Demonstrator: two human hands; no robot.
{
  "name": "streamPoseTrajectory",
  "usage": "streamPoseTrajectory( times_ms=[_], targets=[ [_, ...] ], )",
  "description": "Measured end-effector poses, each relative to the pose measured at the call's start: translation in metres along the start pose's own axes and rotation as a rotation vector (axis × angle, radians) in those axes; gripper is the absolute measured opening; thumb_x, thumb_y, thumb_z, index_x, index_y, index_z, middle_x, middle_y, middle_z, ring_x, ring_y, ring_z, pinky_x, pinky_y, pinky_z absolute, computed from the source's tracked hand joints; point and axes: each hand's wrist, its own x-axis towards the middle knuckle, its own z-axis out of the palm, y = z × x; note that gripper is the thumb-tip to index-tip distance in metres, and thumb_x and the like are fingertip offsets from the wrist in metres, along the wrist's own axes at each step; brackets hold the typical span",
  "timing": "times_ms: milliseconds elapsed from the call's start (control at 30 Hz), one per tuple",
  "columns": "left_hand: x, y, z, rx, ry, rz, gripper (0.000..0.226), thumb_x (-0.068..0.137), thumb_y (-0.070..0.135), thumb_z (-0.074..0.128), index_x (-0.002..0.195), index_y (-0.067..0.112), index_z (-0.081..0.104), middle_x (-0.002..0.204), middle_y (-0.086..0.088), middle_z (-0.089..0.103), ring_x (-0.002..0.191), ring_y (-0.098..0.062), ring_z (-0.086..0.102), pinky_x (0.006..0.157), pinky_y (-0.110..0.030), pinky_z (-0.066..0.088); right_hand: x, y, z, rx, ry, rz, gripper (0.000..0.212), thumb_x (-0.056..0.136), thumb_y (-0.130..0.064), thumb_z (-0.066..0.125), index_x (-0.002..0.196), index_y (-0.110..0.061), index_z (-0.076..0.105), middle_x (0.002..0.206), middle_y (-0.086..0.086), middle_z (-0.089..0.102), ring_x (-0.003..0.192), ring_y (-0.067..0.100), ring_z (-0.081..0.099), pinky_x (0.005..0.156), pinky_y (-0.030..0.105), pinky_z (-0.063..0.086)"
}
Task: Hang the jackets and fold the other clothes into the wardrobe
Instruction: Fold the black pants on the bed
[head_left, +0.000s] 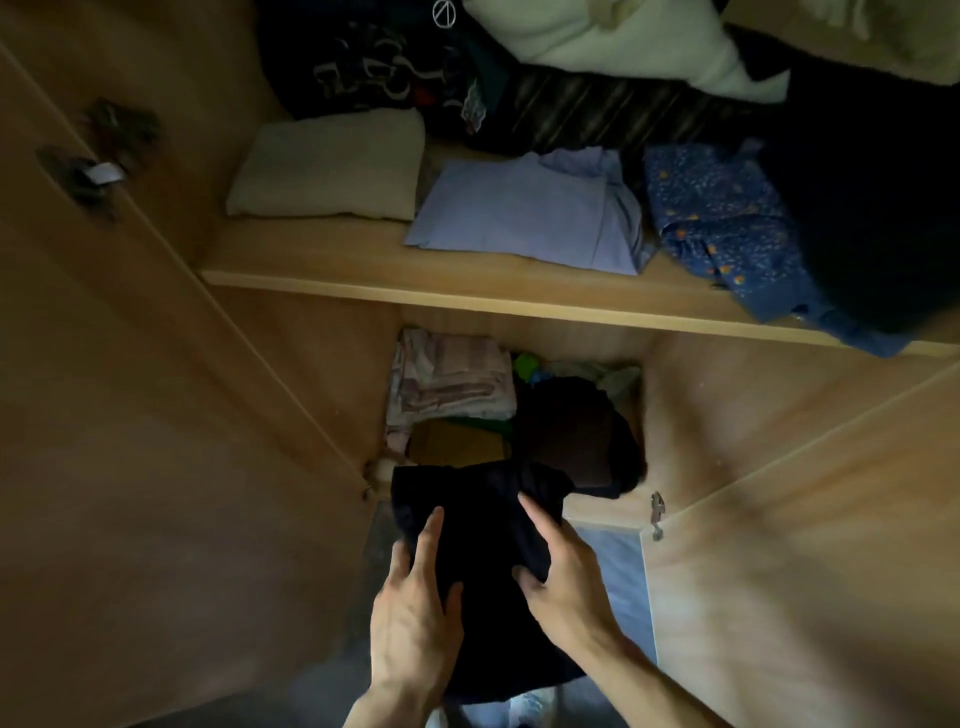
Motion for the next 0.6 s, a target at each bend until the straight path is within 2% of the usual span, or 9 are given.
streamPoseTrajectory(
  times_ms=[133,267,400,467,533,600],
  targets=[
    [0.028,0.0,0.0,-0.013,-0.005,-0.024,0.081,0.091,0.021,0.065,0.153,0.043,0.018,0.134,-0.001,0.049,0.093,-0.019,0.067,0.077,-0.028,0.055,0.026,-0.004,-0.002,-0.021,-0.003,-0.008,0.088,0.084,-0.002,0.071,0.148,-0.049,0.032,0.145,-0.009,0.047,0.134,0.006,0.045,0.105,0.006,0.033],
    [0.045,0.008,-0.013,-0.035,-0.052,0.029,0.082,0.091,0.022,0.065,0.154,0.043,0.017,0.133,-0.001,0.049,0.098,-0.019,0.067,0.083,-0.03,0.055,0.034,-0.015,-0.007,-0.005,0.021,0.036,0.089,0.083,0.0,0.07,0.148,-0.048,0.033,0.149,-0.01,0.045,0.136,0.003,0.042,0.099,-0.004,0.025],
    [0.08,0.0,-0.002,-0.045,-0.039,0.082,0.081,0.09,0.022,0.065,0.153,0.042,0.019,0.136,-0.003,0.048,0.101,-0.022,0.066,0.083,-0.033,0.056,0.065,-0.008,-0.002,-0.031,0.078,0.028,0.086,0.082,-0.003,0.071,0.148,-0.045,0.036,0.146,-0.008,0.048,0.134,0.005,0.045,0.097,-0.005,0.025],
    [0.104,-0.013,0.02,-0.067,-0.026,0.104,0.082,0.089,0.02,0.067,0.154,0.041,0.021,0.14,-0.003,0.047,0.104,-0.022,0.065,0.084,-0.034,0.055,0.089,0.007,0.011,-0.042,0.099,0.022,0.084,0.082,-0.005,0.072,0.148,-0.044,0.036,0.143,-0.006,0.051,0.132,0.008,0.047,0.102,0.003,0.032],
    [0.135,-0.031,0.051,-0.085,-0.007,0.125,0.082,0.09,0.019,0.066,0.153,0.042,0.02,0.141,-0.003,0.048,0.105,-0.022,0.064,0.085,-0.033,0.054,0.12,0.03,0.028,-0.043,0.118,0.007,0.084,0.083,-0.007,0.072,0.148,-0.046,0.035,0.143,-0.005,0.051,0.131,0.01,0.049,0.109,0.019,0.039],
    [0.171,-0.051,0.086,-0.108,-0.001,0.133,0.082,0.092,0.021,0.065,0.153,0.045,0.016,0.141,-0.002,0.047,0.107,-0.021,0.064,0.087,-0.032,0.054,0.157,0.055,0.048,-0.055,0.14,-0.019,0.084,0.085,-0.01,0.072,0.148,-0.048,0.033,0.145,-0.006,0.049,0.133,0.012,0.047,0.11,0.03,0.041]
  ],
)
